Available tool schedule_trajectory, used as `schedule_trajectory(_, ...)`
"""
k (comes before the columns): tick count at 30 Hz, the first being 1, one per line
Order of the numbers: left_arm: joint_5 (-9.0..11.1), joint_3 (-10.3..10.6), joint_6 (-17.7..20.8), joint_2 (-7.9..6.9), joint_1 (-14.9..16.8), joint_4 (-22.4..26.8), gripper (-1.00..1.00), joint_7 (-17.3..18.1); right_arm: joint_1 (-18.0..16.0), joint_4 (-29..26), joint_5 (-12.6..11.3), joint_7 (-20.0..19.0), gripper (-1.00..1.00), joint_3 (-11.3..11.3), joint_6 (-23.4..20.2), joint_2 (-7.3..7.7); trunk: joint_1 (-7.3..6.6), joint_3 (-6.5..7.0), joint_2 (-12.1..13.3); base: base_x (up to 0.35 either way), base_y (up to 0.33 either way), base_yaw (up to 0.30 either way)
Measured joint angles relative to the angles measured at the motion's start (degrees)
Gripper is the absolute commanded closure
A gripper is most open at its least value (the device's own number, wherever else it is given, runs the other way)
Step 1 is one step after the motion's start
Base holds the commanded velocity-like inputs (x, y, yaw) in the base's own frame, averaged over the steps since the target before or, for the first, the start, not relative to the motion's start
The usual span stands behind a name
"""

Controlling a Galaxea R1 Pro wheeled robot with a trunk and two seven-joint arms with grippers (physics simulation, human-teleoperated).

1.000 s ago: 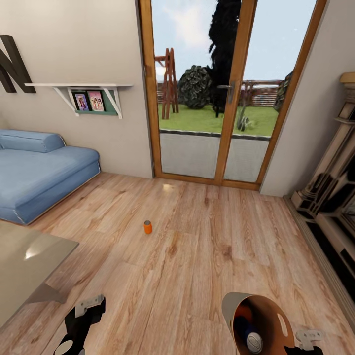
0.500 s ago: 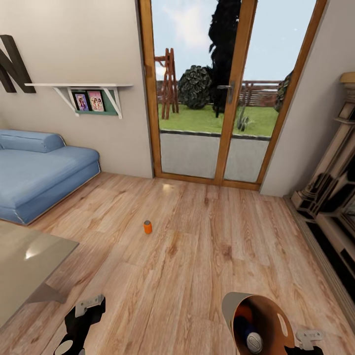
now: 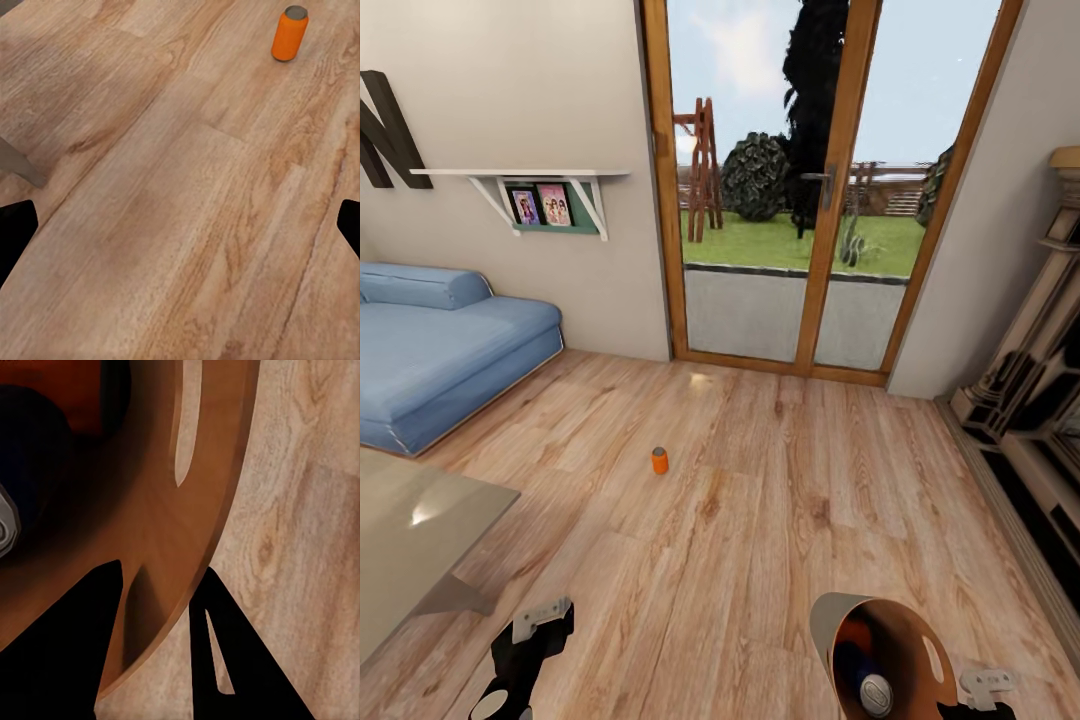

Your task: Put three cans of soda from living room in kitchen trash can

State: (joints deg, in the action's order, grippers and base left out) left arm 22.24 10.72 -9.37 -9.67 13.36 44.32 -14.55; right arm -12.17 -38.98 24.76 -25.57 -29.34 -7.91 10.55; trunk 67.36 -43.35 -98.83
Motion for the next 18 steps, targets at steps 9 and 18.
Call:
schedule_trajectory(9,0.0,0.01,0.04,0.0,0.0,-0.11,-1.0,-0.03,0.0,0.0,0.0,0.0,1.0,-0.04,-0.02,0.0,0.0,0.0,0.0,0.0,0.0,0.0)
schedule_trajectory(18,0.0,0.0,0.02,0.0,0.0,0.02,-1.0,-0.04,0.0,0.02,0.01,0.0,1.0,0.0,-0.03,0.0,0.0,0.0,0.0,0.0,0.0,0.0)
